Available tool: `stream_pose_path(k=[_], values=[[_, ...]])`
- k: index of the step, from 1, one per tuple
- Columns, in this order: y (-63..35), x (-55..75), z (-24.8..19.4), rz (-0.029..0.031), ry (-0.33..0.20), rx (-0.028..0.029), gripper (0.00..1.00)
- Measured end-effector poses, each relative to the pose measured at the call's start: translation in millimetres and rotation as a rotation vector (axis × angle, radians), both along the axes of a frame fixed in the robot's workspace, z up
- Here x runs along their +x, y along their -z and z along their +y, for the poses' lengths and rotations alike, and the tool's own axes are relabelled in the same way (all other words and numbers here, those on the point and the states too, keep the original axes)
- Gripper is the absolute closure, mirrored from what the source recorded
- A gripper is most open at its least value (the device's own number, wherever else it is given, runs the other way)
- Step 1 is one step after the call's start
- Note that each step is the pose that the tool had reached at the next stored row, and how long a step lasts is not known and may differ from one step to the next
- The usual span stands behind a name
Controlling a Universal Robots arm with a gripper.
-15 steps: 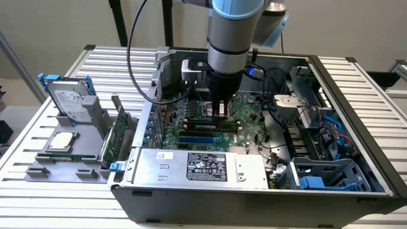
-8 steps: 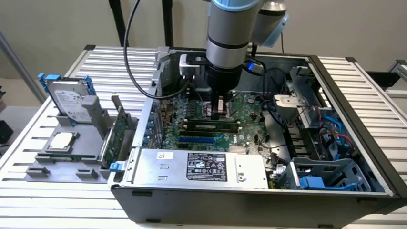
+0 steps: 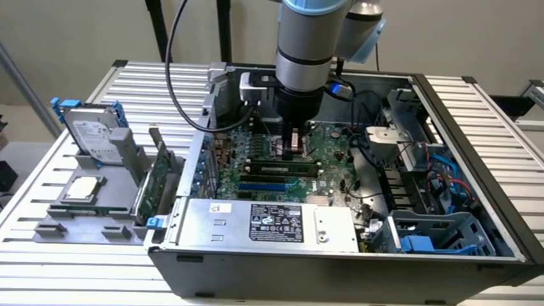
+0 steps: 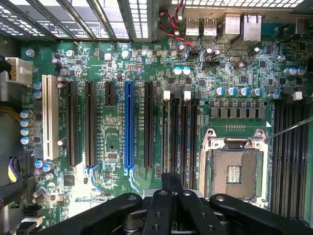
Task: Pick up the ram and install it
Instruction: 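Press down the ram until it locks into place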
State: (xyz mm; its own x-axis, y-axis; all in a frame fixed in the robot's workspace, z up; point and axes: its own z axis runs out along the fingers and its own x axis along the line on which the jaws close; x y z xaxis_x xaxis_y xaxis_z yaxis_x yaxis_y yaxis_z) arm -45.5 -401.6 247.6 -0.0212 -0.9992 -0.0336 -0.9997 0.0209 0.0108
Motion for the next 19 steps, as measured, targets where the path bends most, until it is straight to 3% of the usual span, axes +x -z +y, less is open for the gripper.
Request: stream_pose_path(k=[8, 19], values=[[2.2, -0.4, 0.0, 0.0000, 0.000, -0.0001, 1.00], [19.2, -0.7, -0.1, -0.0013, 0.000, -0.0017, 1.00]])
